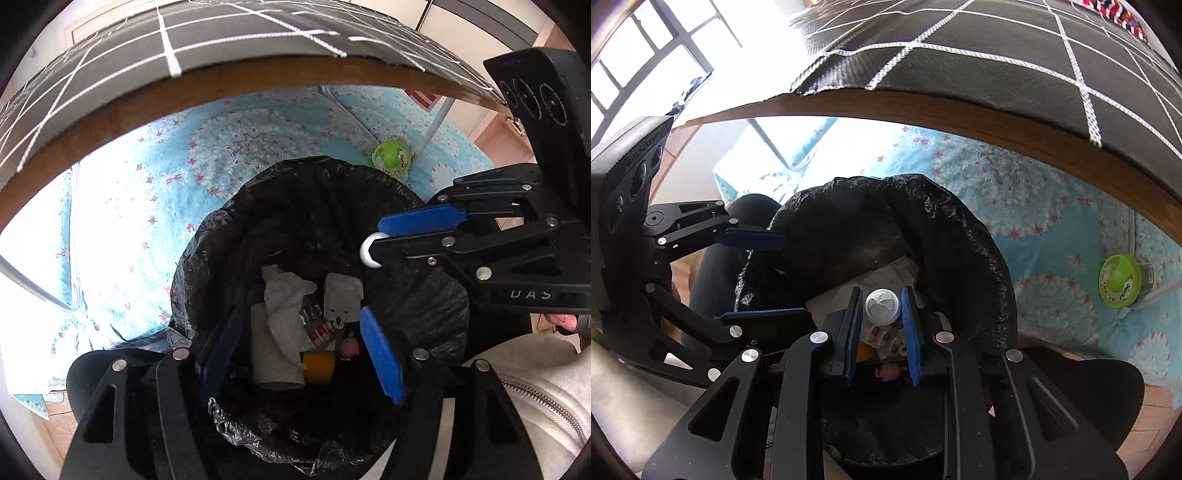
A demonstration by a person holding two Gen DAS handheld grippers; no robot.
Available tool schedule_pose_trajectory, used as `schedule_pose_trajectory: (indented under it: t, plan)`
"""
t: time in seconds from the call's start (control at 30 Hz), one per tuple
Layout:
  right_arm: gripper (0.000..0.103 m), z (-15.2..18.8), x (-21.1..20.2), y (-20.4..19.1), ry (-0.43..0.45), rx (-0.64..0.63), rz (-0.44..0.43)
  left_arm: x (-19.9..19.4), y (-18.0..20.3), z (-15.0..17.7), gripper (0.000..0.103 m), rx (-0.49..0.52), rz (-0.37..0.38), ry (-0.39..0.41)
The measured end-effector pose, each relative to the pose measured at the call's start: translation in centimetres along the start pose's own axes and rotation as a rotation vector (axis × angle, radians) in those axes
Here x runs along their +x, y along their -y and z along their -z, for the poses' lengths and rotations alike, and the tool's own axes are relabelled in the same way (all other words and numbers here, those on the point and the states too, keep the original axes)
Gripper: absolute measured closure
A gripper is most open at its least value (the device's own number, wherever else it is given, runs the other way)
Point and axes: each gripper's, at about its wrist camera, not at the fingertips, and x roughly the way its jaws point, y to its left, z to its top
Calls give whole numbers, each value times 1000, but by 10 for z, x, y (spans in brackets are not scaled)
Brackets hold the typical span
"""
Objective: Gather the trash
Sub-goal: 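Open the left tool to drop the tissue while the right tool opens to drop the cap, then raise both open tools above the bin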
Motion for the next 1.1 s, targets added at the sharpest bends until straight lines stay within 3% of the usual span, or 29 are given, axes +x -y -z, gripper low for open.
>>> schedule_pose_trajectory:
  t: [0.1,0.37,0.57,0.63,0.7,0.97,1.1]
  plan:
    - [70,0,-3,0,15,2,-9,-6,1,-1,39,0,-2,13]
    - [69,0,-20,-5,44,-6,-6,-26,7,4,39,-5,-2,52]
    - [65,4,-44,-14,73,-26,9,-52,13,6,31,-13,19,98]
    - [44,7,-56,-18,93,-29,3,-64,16,8,25,-12,23,120]
    - [31,10,-70,-21,118,-35,5,-74,18,10,22,-16,27,143]
    - [18,24,-104,-35,110,-70,6,-103,24,13,16,-28,55,175]
    - [16,29,-113,-41,103,-78,8,-114,30,14,16,-26,70,180]
